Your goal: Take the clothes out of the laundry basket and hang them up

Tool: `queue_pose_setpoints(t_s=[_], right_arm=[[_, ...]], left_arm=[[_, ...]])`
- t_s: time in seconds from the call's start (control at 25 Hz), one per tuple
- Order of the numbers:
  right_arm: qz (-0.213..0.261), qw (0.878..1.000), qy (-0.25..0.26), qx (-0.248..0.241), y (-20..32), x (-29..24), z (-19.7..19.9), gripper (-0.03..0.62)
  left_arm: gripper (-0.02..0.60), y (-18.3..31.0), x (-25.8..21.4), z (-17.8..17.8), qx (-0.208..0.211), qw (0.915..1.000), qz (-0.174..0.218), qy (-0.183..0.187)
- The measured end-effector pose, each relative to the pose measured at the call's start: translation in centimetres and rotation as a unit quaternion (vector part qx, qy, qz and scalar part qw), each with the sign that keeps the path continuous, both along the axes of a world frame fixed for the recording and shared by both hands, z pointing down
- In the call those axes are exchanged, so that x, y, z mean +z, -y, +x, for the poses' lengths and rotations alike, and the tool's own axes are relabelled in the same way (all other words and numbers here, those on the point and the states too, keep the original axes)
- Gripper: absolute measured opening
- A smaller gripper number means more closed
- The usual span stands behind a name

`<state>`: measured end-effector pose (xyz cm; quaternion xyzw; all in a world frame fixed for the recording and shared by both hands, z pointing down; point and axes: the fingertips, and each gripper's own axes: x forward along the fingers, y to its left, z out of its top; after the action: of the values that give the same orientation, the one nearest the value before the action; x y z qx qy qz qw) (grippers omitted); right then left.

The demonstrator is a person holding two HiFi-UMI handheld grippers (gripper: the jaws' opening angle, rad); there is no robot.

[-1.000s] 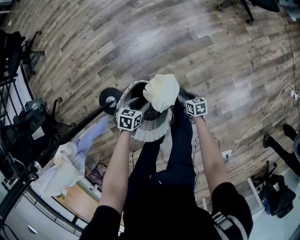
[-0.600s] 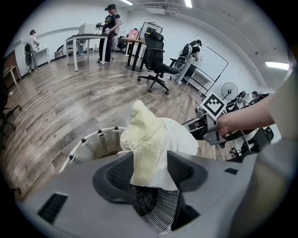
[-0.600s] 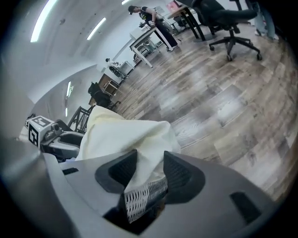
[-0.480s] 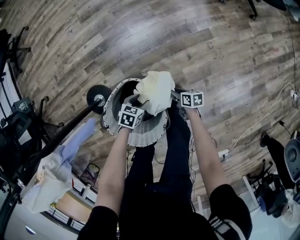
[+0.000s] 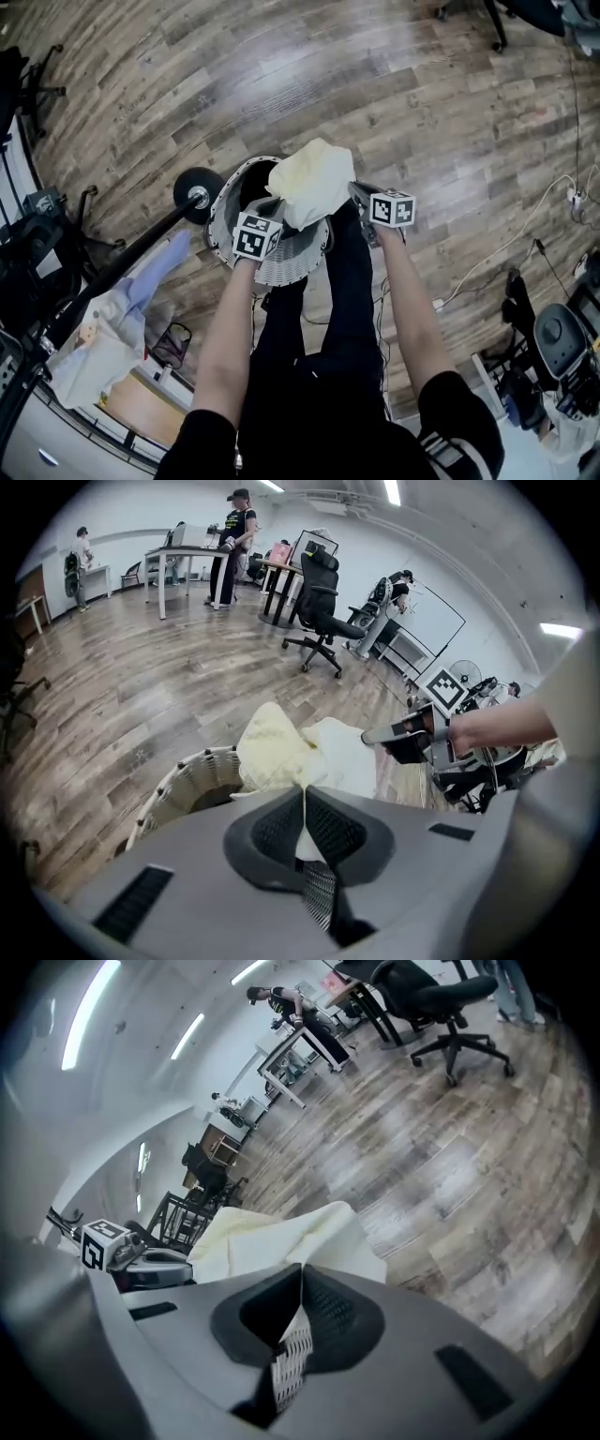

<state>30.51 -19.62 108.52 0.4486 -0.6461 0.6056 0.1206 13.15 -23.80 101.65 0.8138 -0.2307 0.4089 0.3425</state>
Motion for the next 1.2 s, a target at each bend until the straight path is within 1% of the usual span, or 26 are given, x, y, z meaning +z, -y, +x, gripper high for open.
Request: queue_pose_setpoints(t_s=[0.12, 0.2, 0.28, 0.44, 0.6, 0.68, 0.84, 1.0, 1.2], right_arm=[[0.015, 1.000, -0.013, 0.008, 0.5, -3.4, 0.7, 0.012], [0.028, 0.999, -0.012, 0.023, 0.6, -6.1, 0.7, 0.012], [0.051, 0.998, -0.017, 0.032, 1.5, -9.5, 0.8, 0.011], [0.092, 0.996, -0.017, 0.013, 2.0, -14.4, -0.4, 0.011], [0.125, 0.992, -0.020, 0.014, 3.1, -20.0, -1.9, 0.011], [0.141, 0.990, -0.024, 0.014, 4.0, -22.8, -2.2, 0.011], [0.170, 0.985, -0.039, -0.017, 5.5, -27.6, -3.1, 0.011], [0.202, 0.976, -0.066, -0.042, 7.7, -31.8, -3.8, 0.011], [0.240, 0.966, -0.089, -0.046, 10.4, -36.6, -5.0, 0.011]], left_arm=[[0.025, 0.1, -2.8, -1.5, -0.009, 0.9999, 0.010, 0.003], [0.025, -0.1, -5.2, -3.2, -0.028, 0.9994, 0.017, 0.005], [0.025, 0.3, -7.7, -4.7, -0.052, 0.9982, 0.030, 0.002], [0.025, 0.8, -12.5, -7.8, -0.100, 0.9926, 0.069, -0.008], [0.025, 1.3, -17.7, -12.0, -0.161, 0.9813, 0.105, -0.015], [0.025, 1.7, -20.3, -14.1, -0.177, 0.9762, 0.124, -0.013], [0.025, 2.1, -24.6, -18.3, -0.208, 0.9657, 0.154, -0.012], [0.025, 2.3, -28.3, -20.0, -0.229, 0.9562, 0.181, -0.022], [0.025, 2.3, -32.6, -21.0, -0.257, 0.9410, 0.216, -0.047]])
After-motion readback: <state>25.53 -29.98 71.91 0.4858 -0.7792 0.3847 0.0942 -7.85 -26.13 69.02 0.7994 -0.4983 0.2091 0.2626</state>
